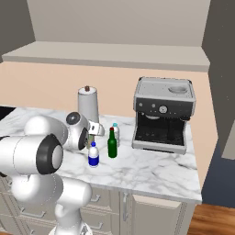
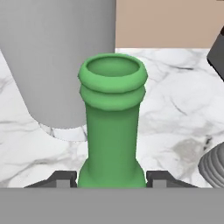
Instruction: Sort all alcoholic drinks to one cabinet, and non-alcoholic drinks to the other.
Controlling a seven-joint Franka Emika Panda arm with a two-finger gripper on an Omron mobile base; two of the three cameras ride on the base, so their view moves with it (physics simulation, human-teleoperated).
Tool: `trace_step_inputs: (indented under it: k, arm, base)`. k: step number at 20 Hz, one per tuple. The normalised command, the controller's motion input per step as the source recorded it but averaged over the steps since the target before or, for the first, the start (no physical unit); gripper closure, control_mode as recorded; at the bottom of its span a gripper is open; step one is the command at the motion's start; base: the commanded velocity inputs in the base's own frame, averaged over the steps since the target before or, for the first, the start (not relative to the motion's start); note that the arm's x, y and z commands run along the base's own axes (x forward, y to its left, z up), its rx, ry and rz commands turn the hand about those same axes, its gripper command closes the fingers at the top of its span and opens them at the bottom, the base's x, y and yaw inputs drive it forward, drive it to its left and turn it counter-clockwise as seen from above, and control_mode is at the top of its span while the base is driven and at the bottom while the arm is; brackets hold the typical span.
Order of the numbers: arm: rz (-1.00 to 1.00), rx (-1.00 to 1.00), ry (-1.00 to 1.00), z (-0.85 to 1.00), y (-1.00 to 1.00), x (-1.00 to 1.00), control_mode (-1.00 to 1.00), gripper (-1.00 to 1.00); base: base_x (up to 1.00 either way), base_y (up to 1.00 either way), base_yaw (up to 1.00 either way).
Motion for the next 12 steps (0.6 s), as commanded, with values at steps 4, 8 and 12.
trace_step_inputs:
  k: [4,8,12]
  arm:
    - [0.00,0.00,0.00,0.01,0.00,0.00,-1.00,1.00]
    - [0.00,0.01,0.00,0.03,0.00,-0.04,-1.00,1.00]
    - [0.00,0.00,0.02,0.15,-0.01,-0.04,-1.00,1.00]
  base:
    - [0.00,0.00,0.00]
    - [0.00,0.00,0.00]
    - [0.00,0.00,0.00]
